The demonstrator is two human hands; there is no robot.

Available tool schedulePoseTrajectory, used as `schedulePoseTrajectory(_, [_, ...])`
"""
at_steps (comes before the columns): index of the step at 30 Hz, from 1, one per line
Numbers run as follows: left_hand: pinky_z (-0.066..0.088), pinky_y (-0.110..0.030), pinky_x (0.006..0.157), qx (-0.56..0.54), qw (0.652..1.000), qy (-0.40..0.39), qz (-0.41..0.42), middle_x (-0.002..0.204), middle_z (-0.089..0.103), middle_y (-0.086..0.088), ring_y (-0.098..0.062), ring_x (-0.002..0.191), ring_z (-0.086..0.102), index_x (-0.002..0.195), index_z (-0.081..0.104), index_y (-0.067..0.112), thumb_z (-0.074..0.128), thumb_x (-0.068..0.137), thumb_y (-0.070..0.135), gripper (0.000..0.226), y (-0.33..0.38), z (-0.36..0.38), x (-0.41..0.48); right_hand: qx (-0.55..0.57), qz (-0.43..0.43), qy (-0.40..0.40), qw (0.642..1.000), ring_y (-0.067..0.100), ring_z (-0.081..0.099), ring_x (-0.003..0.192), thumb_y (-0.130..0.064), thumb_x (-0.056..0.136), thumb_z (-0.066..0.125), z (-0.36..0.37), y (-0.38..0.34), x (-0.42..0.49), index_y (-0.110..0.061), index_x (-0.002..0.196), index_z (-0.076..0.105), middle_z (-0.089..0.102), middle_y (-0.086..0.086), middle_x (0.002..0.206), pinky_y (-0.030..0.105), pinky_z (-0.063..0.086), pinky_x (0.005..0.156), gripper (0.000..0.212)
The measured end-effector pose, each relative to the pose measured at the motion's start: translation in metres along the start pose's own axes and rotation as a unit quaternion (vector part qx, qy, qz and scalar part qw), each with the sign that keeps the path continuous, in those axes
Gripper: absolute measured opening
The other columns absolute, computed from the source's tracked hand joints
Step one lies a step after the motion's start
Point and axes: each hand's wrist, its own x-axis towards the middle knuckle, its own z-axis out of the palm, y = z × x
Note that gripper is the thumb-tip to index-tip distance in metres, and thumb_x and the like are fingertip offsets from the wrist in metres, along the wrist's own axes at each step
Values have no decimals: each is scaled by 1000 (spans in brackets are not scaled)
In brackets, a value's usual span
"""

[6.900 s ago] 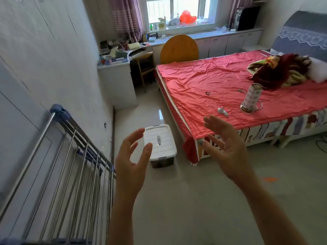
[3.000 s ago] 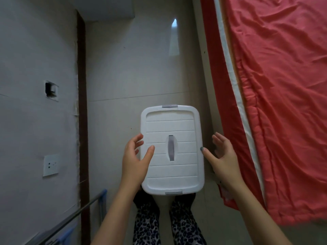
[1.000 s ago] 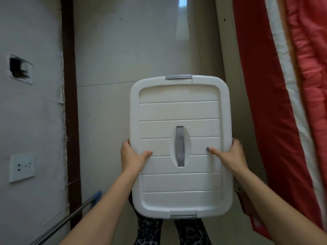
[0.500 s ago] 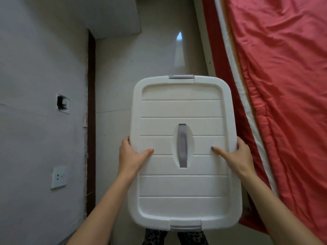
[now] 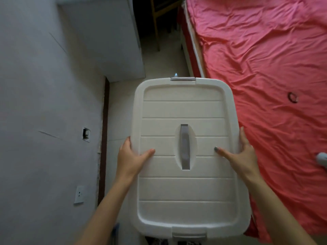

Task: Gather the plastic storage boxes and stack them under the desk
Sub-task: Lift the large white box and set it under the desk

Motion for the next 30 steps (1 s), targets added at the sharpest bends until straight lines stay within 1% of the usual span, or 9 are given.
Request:
schedulePoseTrajectory(2, [48, -45, 101, 1, 1000, 12, 17, 130, 61, -14, -30, 118, 60, 132, 53, 4, 89, 62, 40, 87, 19, -16, -9, 12, -13, 3, 1000, 20, 50, 132, -25, 62, 92, -12, -21, -6, -20, 154, 27, 49, 10, 146, 32, 35, 113, 113])
schedulePoseTrajectory(5, [50, -45, 99, -3, 999, 20, 41, 125, 63, -13, -30, 114, 62, 129, 55, 5, 89, 62, 41, 84, 45, -39, -23, 34, -20, 5, 999, 13, 50, 130, -24, 62, 92, -30, -48, -18, -19, 154, 28, 50, 2, 145, 36, 38, 113, 112])
schedulePoseTrajectory(12, [49, -45, 100, -18, 998, 32, 58, 128, 62, -13, -29, 116, 61, 134, 51, 5, 88, 61, 46, 91, 86, -88, -54, 70, -39, 17, 997, 14, 54, 125, -20, 60, 92, -60, -102, -45, -15, 153, 32, 52, 0, 143, 36, 40, 111, 111])
schedulePoseTrajectory(14, [53, -43, 95, -26, 996, 45, 66, 121, 66, -11, -28, 109, 65, 127, 56, 6, 89, 60, 43, 82, 93, -100, -61, 68, -45, 18, 997, 15, 56, 123, -20, 60, 93, -66, -114, -51, -15, 152, 32, 54, 2, 142, 38, 42, 110, 111])
schedulePoseTrajectory(17, [54, -32, 83, -35, 994, 61, 87, 109, 71, -9, -23, 94, 68, 113, 62, 12, 91, 60, 36, 65, 107, -118, -73, 71, -62, 16, 995, 17, 57, 124, -21, 60, 93, -76, -133, -62, -14, 152, 32, 54, 3, 143, 39, 43, 110, 111])
schedulePoseTrajectory(21, [54, -36, 87, -31, 993, 63, 98, 112, 69, -13, -28, 100, 66, 113, 62, 9, 90, 61, 38, 65, 125, -139, -84, 83, -67, 14, 994, 19, 57, 125, -20, 62, 92, -87, -154, -72, -12, 152, 31, 55, 6, 142, 40, 43, 110, 110])
schedulePoseTrajectory(24, [50, -31, 83, -22, 992, 70, 101, 112, 67, -14, -30, 101, 65, 112, 61, 9, 89, 61, 45, 69, 132, -152, -90, 93, -73, 15, 993, 21, 59, 124, -20, 61, 92, -93, -167, -79, -11, 152, 31, 56, 6, 141, 43, 44, 109, 110])
schedulePoseTrajectory(27, [44, -25, 77, -15, 991, 80, 107, 111, 68, -14, -31, 102, 65, 111, 61, 8, 88, 61, 46, 69, 138, -164, -95, 98, -88, 28, 991, 15, 58, 119, -19, 60, 92, -95, -179, -86, -12, 151, 33, 55, 1, 138, 36, 45, 107, 108])
schedulePoseTrajectory(30, [48, -30, 80, -6, 989, 88, 117, 111, 68, -17, -32, 103, 66, 110, 61, 5, 88, 62, 46, 68, 143, -179, -101, 102, -101, 31, 989, 15, 62, 112, -17, 59, 92, -97, -190, -91, -14, 147, 39, 60, -1, 130, 33, 47, 101, 103])
